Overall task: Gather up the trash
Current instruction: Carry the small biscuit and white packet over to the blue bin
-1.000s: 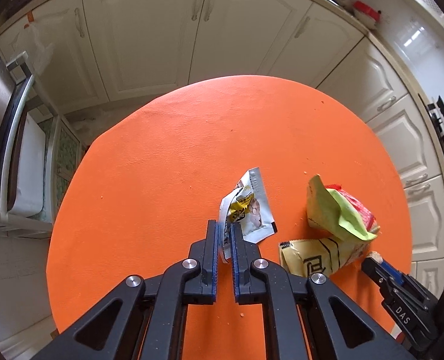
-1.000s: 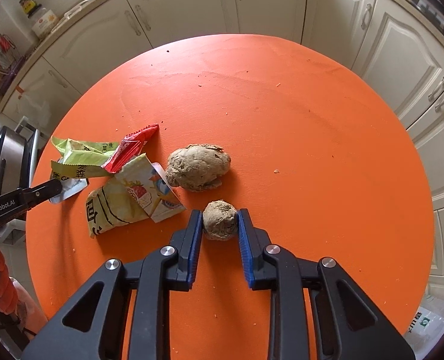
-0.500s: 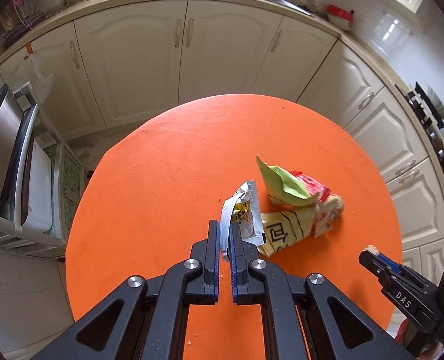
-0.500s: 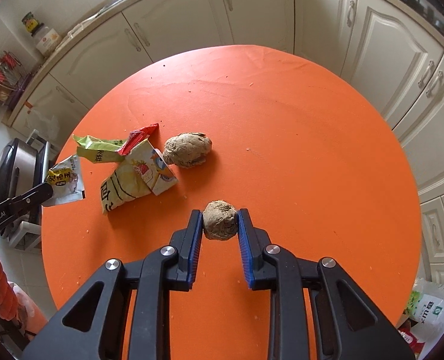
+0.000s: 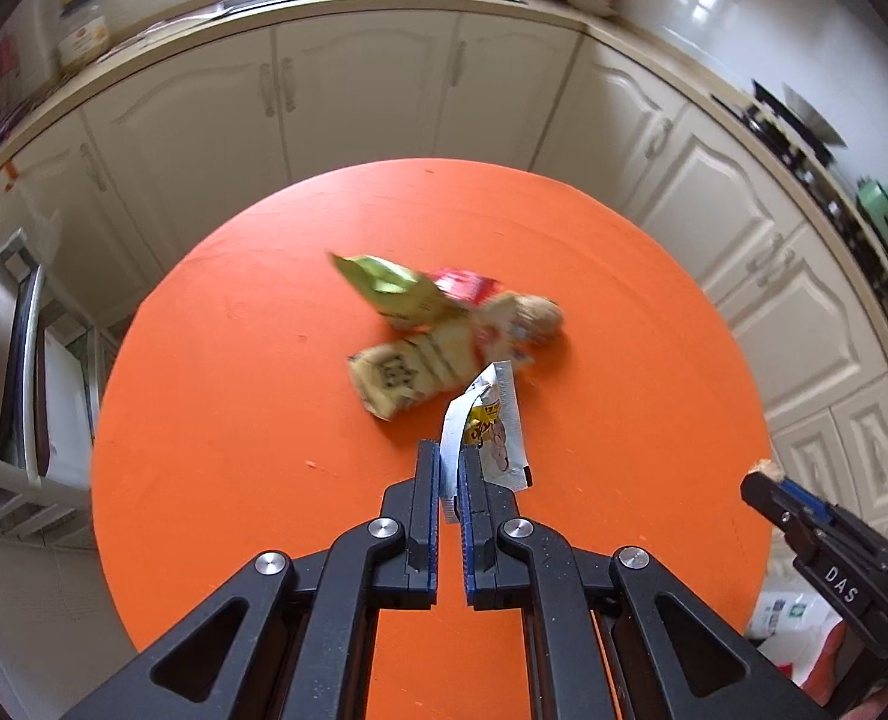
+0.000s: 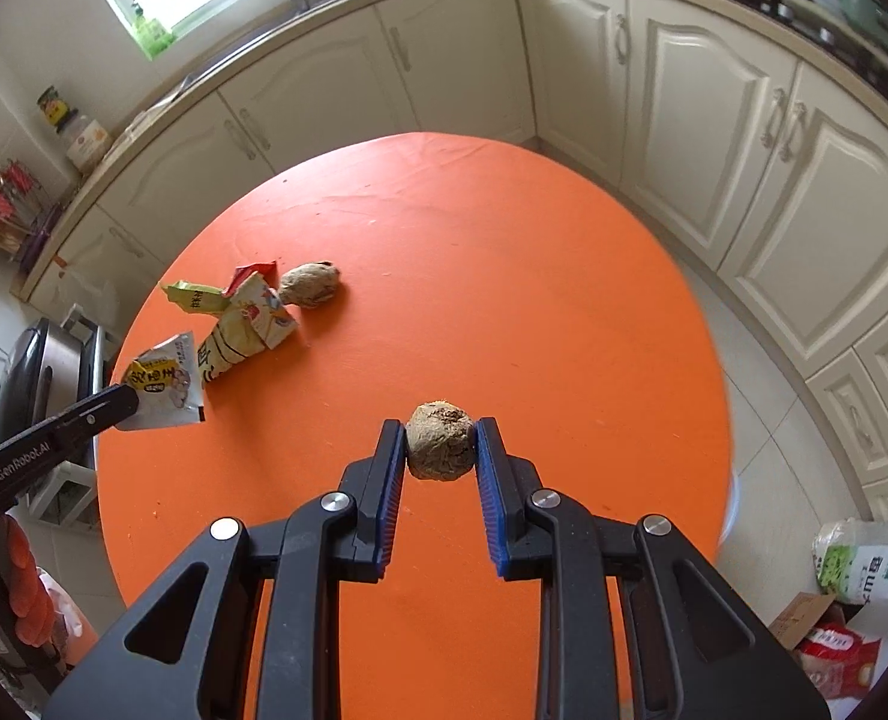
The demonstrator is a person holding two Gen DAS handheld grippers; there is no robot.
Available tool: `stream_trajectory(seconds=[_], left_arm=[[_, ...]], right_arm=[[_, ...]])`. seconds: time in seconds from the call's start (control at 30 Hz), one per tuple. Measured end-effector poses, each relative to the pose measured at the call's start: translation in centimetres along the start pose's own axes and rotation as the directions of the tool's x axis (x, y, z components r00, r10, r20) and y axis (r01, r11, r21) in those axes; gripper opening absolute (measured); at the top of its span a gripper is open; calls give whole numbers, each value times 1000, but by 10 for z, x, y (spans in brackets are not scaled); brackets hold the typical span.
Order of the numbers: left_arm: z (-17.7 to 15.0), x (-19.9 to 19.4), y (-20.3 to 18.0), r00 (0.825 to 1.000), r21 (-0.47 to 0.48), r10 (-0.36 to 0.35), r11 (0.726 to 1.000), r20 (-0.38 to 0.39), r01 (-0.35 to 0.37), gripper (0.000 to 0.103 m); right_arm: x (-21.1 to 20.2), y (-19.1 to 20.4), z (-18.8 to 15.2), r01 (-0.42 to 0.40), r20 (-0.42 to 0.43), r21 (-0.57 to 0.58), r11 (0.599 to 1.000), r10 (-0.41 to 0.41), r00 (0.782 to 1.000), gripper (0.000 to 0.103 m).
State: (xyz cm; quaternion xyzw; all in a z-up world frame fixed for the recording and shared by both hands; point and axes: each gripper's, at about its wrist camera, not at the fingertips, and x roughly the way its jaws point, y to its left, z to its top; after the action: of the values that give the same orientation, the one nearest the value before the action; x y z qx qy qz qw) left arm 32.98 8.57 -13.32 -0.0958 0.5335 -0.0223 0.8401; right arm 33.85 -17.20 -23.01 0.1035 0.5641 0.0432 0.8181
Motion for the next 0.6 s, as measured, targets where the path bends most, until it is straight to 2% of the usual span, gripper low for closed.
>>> stream_trajectory(seconds=[0.3, 0.4, 0.6], left_arm=[[-21, -3, -96, 999, 191, -39, 981, -18, 42, 2], [-29, 2, -137, 998, 260, -52, 964, -33, 59, 2], [-46, 22, -218, 994, 399, -71, 912, -88, 100, 2]], right_arm=[[-40, -76, -30, 29, 52, 133, 991, -36, 998, 24], [-53, -111, -41, 43, 69, 194, 980, -58, 996, 24], [-73, -186, -65, 86, 75, 324, 942, -116, 990, 24]])
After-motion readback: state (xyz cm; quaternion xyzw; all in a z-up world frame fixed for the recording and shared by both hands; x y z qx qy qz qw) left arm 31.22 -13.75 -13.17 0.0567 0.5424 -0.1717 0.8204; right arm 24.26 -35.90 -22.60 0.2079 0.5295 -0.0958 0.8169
